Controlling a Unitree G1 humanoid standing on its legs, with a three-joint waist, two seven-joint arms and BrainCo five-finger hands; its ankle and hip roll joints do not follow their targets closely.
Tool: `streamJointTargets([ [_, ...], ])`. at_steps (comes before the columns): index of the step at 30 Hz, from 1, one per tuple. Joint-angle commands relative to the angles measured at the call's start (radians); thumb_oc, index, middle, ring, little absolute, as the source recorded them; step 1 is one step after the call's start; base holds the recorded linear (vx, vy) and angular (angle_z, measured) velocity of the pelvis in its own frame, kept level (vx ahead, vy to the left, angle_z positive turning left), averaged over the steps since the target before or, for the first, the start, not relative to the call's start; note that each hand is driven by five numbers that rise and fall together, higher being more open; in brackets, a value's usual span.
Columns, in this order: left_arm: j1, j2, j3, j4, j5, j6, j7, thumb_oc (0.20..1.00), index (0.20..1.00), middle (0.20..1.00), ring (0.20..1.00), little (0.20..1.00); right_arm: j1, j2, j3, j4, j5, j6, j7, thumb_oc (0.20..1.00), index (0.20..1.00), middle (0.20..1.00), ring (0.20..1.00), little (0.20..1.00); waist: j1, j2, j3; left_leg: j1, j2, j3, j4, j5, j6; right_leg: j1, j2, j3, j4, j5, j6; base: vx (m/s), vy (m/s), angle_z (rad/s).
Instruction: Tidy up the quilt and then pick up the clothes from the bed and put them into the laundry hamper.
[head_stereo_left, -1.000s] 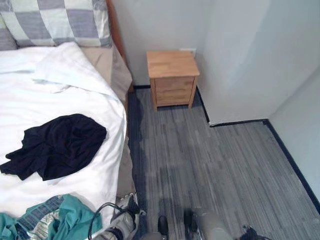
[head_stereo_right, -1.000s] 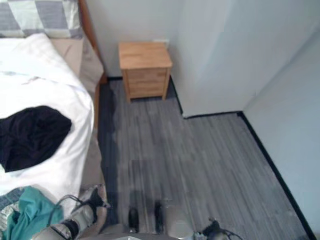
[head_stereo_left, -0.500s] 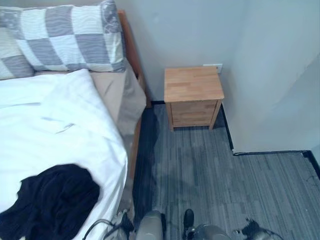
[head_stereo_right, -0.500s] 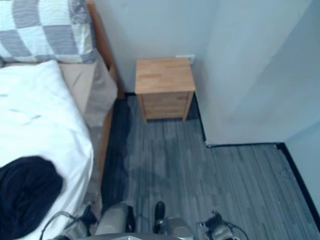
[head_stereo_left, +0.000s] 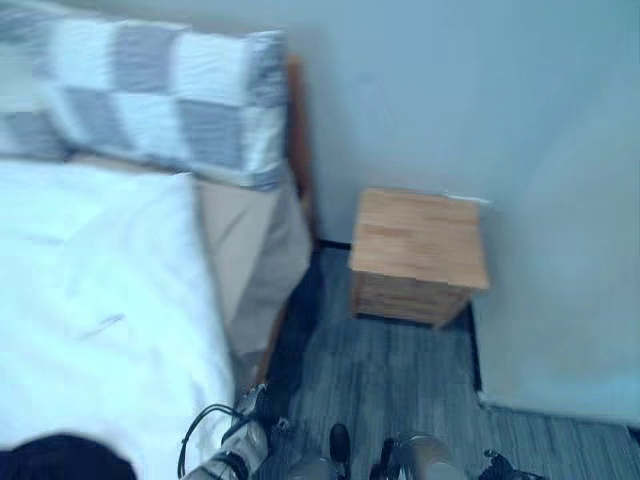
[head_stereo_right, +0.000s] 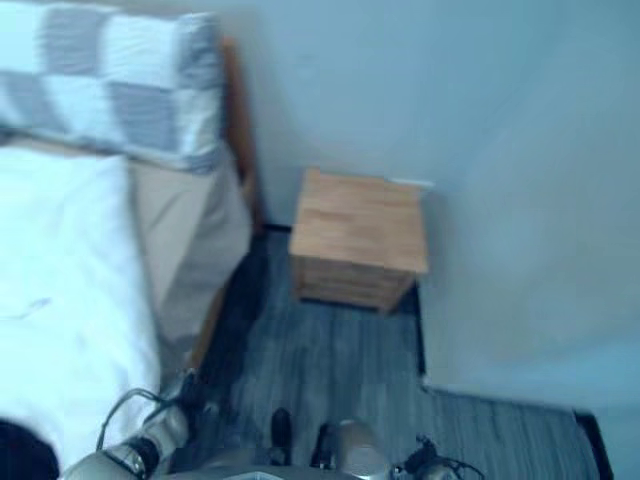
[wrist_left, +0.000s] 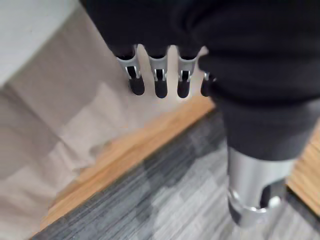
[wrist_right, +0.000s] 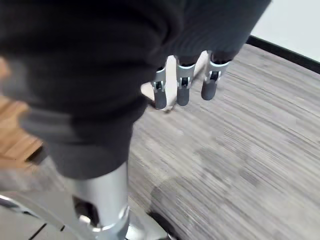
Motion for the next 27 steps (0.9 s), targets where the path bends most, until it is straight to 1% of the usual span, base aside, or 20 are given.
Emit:
streamJointTargets([
  [1, 0.062, 0.040, 0.014, -0.015, -0.033, -0.004, 0.029, 1.000, 1.000, 1.000, 1.000, 1.000, -0.083, -0.020, -0.023, 0.022, -0.024, -0.001, -0.021, 1.000, 1.000, 1.000, 1.000, 1.000, 0.019, -0.042, 0.033, 0.033, 0.072, 0.030, 0.025, -0.147, -0.124, 0.041, -0.021, 0.214, -0.382, 0.169, 0.073, 0.38, -0.263, 1.64],
  [2, 0.054, 0.047, 0.017, -0.005, -0.035, -0.006, 0.030, 1.000, 1.000, 1.000, 1.000, 1.000, -0.074, -0.022, -0.029, 0.031, -0.019, 0.000, -0.016, 1.000, 1.000, 1.000, 1.000, 1.000, 0.002, -0.057, 0.029, 0.040, 0.059, -0.044, 0.023, -0.158, -0.133, 0.032, 0.004, 0.377, -0.444, 0.197, 0.100, 0.35, -0.329, 1.36],
  [3, 0.057, 0.059, 0.018, -0.003, -0.028, 0.000, 0.027, 1.000, 1.000, 1.000, 1.000, 1.000, -0.047, -0.027, -0.036, 0.050, -0.022, 0.014, -0.011, 1.000, 1.000, 1.000, 1.000, 1.000, 0.022, -0.073, 0.033, 0.041, 0.056, -0.077, 0.038, -0.185, -0.150, 0.058, -0.025, 0.419, -0.506, 0.222, 0.107, 0.24, -0.245, 1.78],
  [4, 0.057, 0.059, 0.017, -0.003, -0.028, 0.000, 0.026, 1.000, 1.000, 1.000, 1.000, 1.000, -0.046, -0.026, -0.036, 0.051, -0.022, 0.013, -0.011, 1.000, 1.000, 1.000, 1.000, 1.000, 0.016, -0.074, 0.033, 0.040, 0.055, -0.083, 0.040, -0.185, -0.150, 0.062, -0.028, 0.413, -0.512, 0.224, 0.107, 0.22, -0.297, 2.61],
  [8, 0.127, 0.076, 0.081, 0.033, -0.074, -0.004, 0.037, 1.000, 1.000, 1.000, 1.000, 1.000, -0.066, -0.034, -0.018, 0.044, -0.047, 0.012, 0.006, 1.000, 1.000, 1.000, 1.000, 1.000, 0.034, -0.074, 0.011, 0.009, 0.083, -0.156, 0.090, -0.202, -0.173, 0.113, -0.064, 0.288, -0.571, 0.247, 0.088, 0.21, -0.296, 2.03],
  [9, 0.126, 0.077, 0.082, 0.033, -0.074, -0.004, 0.037, 1.000, 1.000, 1.000, 1.000, 1.000, -0.066, -0.034, -0.018, 0.044, -0.047, 0.012, 0.006, 1.000, 1.000, 1.000, 1.000, 1.000, 0.031, -0.076, 0.008, 0.005, 0.080, -0.158, 0.089, -0.198, -0.173, 0.110, -0.067, 0.287, -0.573, 0.250, 0.089, 0.14, -0.278, 1.01],
  [10, 0.120, 0.070, 0.069, 0.036, -0.058, 0.000, 0.029, 1.000, 1.000, 1.000, 1.000, 1.000, -0.075, -0.075, -0.050, 0.009, -0.018, 0.003, -0.004, 1.000, 1.000, 1.000, 1.000, 1.000, 0.031, -0.072, 0.024, -0.097, 0.111, 0.019, 0.163, -0.186, -0.200, 0.189, -0.129, 0.137, -0.619, 0.225, 0.089, -0.01, -0.199, 1.45],
  [11, 0.114, 0.069, 0.060, 0.027, -0.044, 0.007, 0.023, 1.000, 1.000, 1.000, 1.000, 1.000, -0.082, -0.090, -0.062, -0.008, -0.004, -0.001, -0.009, 1.000, 1.000, 1.000, 1.000, 1.000, 0.016, -0.069, 0.026, -0.134, 0.143, 0.175, 0.183, -0.172, -0.200, 0.209, -0.148, 0.072, -0.625, 0.216, 0.094, 0.00, -0.199, 1.75],
  [12, 0.114, 0.069, 0.060, 0.027, -0.044, 0.008, 0.023, 1.000, 1.000, 1.000, 1.000, 1.000, -0.083, -0.090, -0.062, -0.008, -0.004, -0.001, -0.009, 1.000, 1.000, 1.000, 1.000, 1.000, 0.016, -0.070, 0.023, -0.138, 0.142, 0.174, 0.183, -0.170, -0.200, 0.206, -0.148, 0.072, -0.625, 0.218, 0.094, -0.07, -0.048, 1.87],
  [13, 0.114, 0.073, 0.060, 0.018, -0.031, 0.013, 0.016, 1.000, 1.000, 1.000, 1.000, 1.000, -0.086, -0.102, -0.075, -0.020, 0.005, 0.000, -0.014, 1.000, 1.000, 1.000, 1.000, 1.000, 0.006, -0.064, 0.022, -0.148, 0.168, 0.296, 0.186, -0.164, -0.199, 0.216, -0.154, 0.025, -0.627, 0.210, 0.093, 0.06, -0.024, 2.55],
  [14, 0.112, 0.078, 0.061, 0.001, -0.008, 0.013, 0.009, 1.000, 1.000, 1.000, 1.000, 1.000, -0.082, -0.123, -0.122, -0.046, 0.043, -0.009, -0.030, 1.000, 1.000, 1.000, 1.000, 1.000, -0.028, -0.039, 0.010, -0.140, 0.217, 0.501, 0.172, -0.143, -0.214, 0.256, -0.155, -0.078, -0.615, 0.167, 0.093, 0.14, 0.021, 1.98],
  [15, 0.126, 0.088, 0.067, -0.005, 0.004, 0.017, -0.001, 1.000, 1.000, 1.000, 1.000, 1.000, -0.084, -0.147, -0.155, -0.087, 0.061, -0.009, -0.039, 1.000, 1.000, 1.000, 1.000, 1.000, -0.039, -0.025, -0.014, -0.108, 0.216, 0.536, 0.100, -0.123, -0.209, 0.255, -0.153, -0.136, -0.565, 0.147, 0.091, 0.21, 0.048, 2.20],
  [16, 0.134, 0.091, 0.070, -0.012, -0.001, 0.018, 0.000, 1.000, 1.000, 1.000, 1.000, 1.000, -0.087, -0.168, -0.164, -0.139, 0.064, -0.012, -0.051, 1.000, 1.000, 1.000, 1.000, 1.000, -0.039, -0.029, -0.020, -0.107, 0.204, 0.496, 0.083, -0.121, -0.204, 0.246, -0.161, -0.153, -0.519, 0.140, 0.088, 0.13, 0.080, 1.99],
  [18, 0.141, 0.099, 0.070, -0.016, 0.017, 0.021, -0.020, 1.000, 1.000, 1.000, 1.000, 1.000, -0.079, -0.212, -0.205, -0.289, 0.052, -0.020, -0.064, 1.000, 1.000, 1.000, 1.000, 1.000, -0.053, -0.035, -0.017, -0.092, 0.197, 0.491, 0.040, -0.117, -0.183, 0.204, -0.186, -0.182, -0.364, 0.120, 0.098, 0.06, 0.106, 2.05],
  [20, 0.160, 0.115, 0.079, -0.026, 0.029, 0.025, -0.014, 1.000, 1.000, 1.000, 1.000, 1.000, -0.103, -0.261, -0.222, -0.480, 0.028, -0.025, -0.078, 1.000, 1.000, 1.000, 1.000, 1.000, -0.059, -0.049, 0.003, -0.057, 0.183, 0.488, 0.004, -0.125, -0.162, 0.125, -0.220, -0.158, -0.188, 0.153, 0.123, 0.03, 0.143, 0.36],
  [21, 0.159, 0.114, 0.079, -0.027, 0.029, 0.025, -0.014, 1.000, 1.000, 1.000, 1.000, 1.000, -0.100, -0.262, -0.224, -0.487, 0.027, -0.021, -0.076, 1.000, 1.000, 1.000, 1.000, 1.000, -0.059, -0.050, 0.003, -0.056, 0.179, 0.489, 0.001, -0.125, -0.160, 0.120, -0.224, -0.154, -0.179, 0.150, 0.125, -0.09, 0.057, -0.11],
  [22, 0.163, 0.130, 0.082, -0.031, 0.043, 0.032, -0.013, 1.000, 1.000, 1.000, 1.000, 1.000, -0.123, -0.306, -0.249, -0.628, -0.005, -0.032, -0.103, 1.000, 1.000, 1.000, 1.000, 1.000, -0.059, -0.058, 0.032, -0.047, 0.193, 0.493, -0.015, -0.105, -0.151, 0.036, -0.213, -0.103, -0.068, 0.193, 0.131, -0.08, -0.005, -0.01],
  [24, 0.164, 0.134, 0.084, -0.033, 0.048, 0.032, -0.017, 1.000, 1.000, 1.000, 1.000, 1.000, -0.155, -0.349, -0.267, -0.708, -0.034, -0.039, -0.129, 1.000, 1.000, 1.000, 1.000, 1.000, -0.054, -0.058, 0.045, -0.038, 0.196, 0.466, -0.019, -0.104, -0.156, 0.010, -0.169, -0.046, -0.117, 0.164, 0.127, -0.01, -0.041, 0.43],
  [25, 0.164, 0.134, 0.084, -0.033, 0.048, 0.032, -0.017, 1.000, 1.000, 1.000, 1.000, 1.000, -0.154, -0.350, -0.268, -0.709, -0.034, -0.038, -0.128, 1.000, 1.000, 1.000, 1.000, 1.000, -0.054, -0.057, 0.046, -0.036, 0.197, 0.465, -0.019, -0.105, -0.157, 0.013, -0.168, -0.047, -0.119, 0.165, 0.126, 0.08, -0.139, 0.50],
  [27, 0.139, 0.140, 0.057, -0.044, 0.053, 0.015, -0.027, 1.000, 1.000, 1.000, 1.000, 1.000, -0.213, -0.427, -0.278, -0.793, -0.065, -0.042, -0.152, 1.000, 1.000, 1.000, 1.000, 1.000, -0.048, -0.061, 0.051, -0.040, 0.187, 0.410, -0.019, -0.109, -0.175, 0.046, -0.139, 0.049, -0.347, 0.141, 0.116, 0.09, -0.172, 0.43],
])
